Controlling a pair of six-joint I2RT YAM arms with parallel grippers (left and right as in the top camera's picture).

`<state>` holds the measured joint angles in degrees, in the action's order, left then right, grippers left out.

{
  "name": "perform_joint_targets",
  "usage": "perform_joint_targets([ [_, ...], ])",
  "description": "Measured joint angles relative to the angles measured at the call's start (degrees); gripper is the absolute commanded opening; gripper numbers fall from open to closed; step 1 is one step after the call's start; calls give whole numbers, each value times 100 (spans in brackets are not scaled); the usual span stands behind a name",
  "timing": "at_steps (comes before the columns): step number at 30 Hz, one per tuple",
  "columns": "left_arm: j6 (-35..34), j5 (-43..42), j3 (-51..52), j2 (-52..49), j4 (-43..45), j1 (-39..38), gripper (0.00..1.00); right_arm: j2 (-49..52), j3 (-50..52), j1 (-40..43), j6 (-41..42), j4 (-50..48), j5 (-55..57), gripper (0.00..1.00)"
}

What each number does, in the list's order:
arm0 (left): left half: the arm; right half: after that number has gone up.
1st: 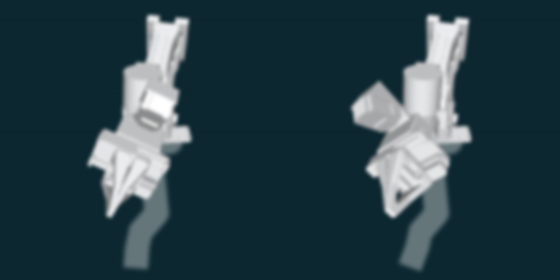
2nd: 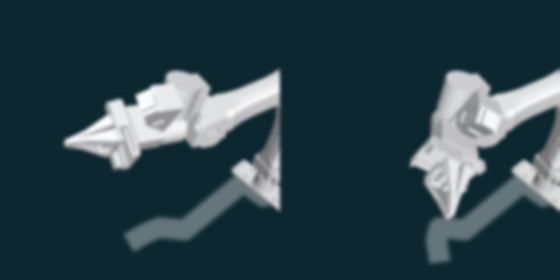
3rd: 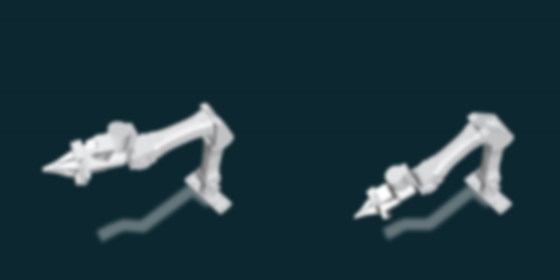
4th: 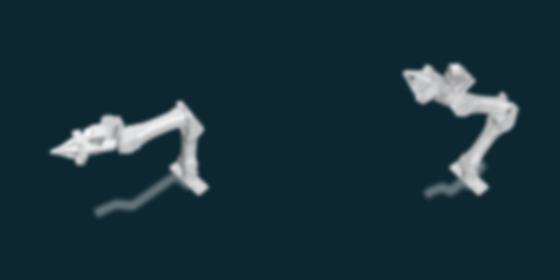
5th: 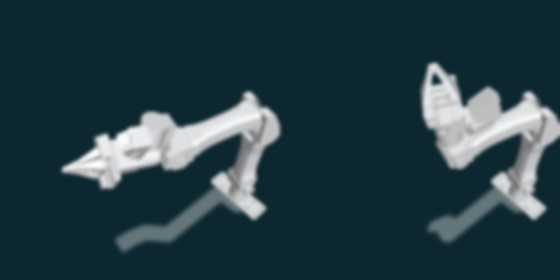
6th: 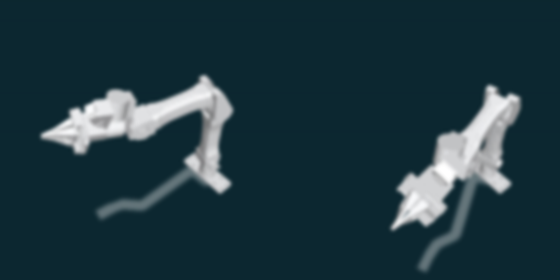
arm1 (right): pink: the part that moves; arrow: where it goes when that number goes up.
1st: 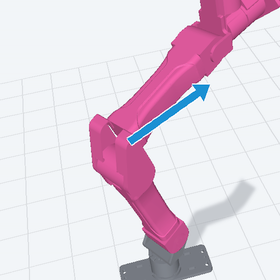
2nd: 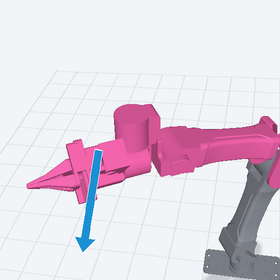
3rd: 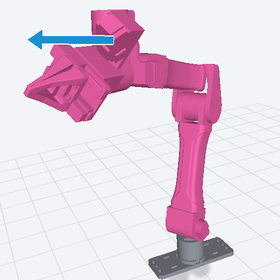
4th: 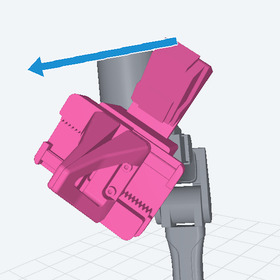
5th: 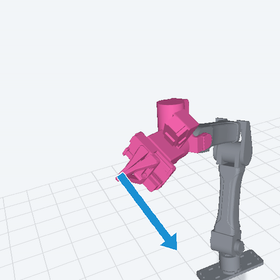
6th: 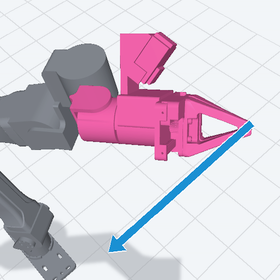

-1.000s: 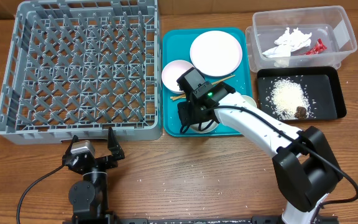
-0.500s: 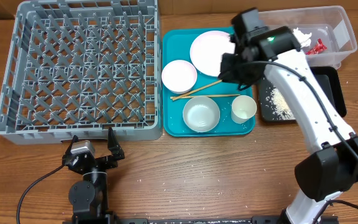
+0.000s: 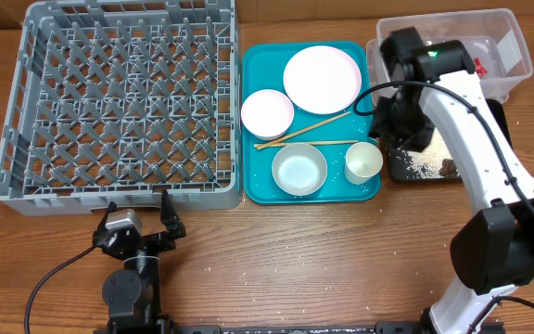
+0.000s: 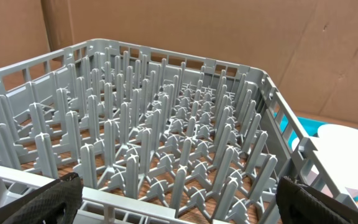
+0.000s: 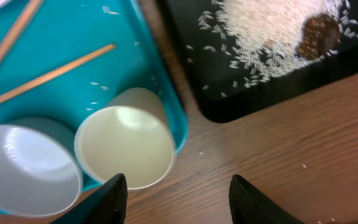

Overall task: Sort waste into correct bins and load items into the dishwasher
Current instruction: 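Grasp the white cup with the right gripper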

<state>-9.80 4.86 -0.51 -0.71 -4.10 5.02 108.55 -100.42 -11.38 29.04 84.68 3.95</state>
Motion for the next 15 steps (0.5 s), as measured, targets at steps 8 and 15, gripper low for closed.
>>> perform_joint_targets([
  [8, 0, 2, 0, 0, 2, 0, 100, -17, 1333, 79, -42, -1449, -256, 54],
  [15, 0, 2, 0, 0, 0, 0, 100, -17, 1631, 79, -57, -1759, -374, 43],
])
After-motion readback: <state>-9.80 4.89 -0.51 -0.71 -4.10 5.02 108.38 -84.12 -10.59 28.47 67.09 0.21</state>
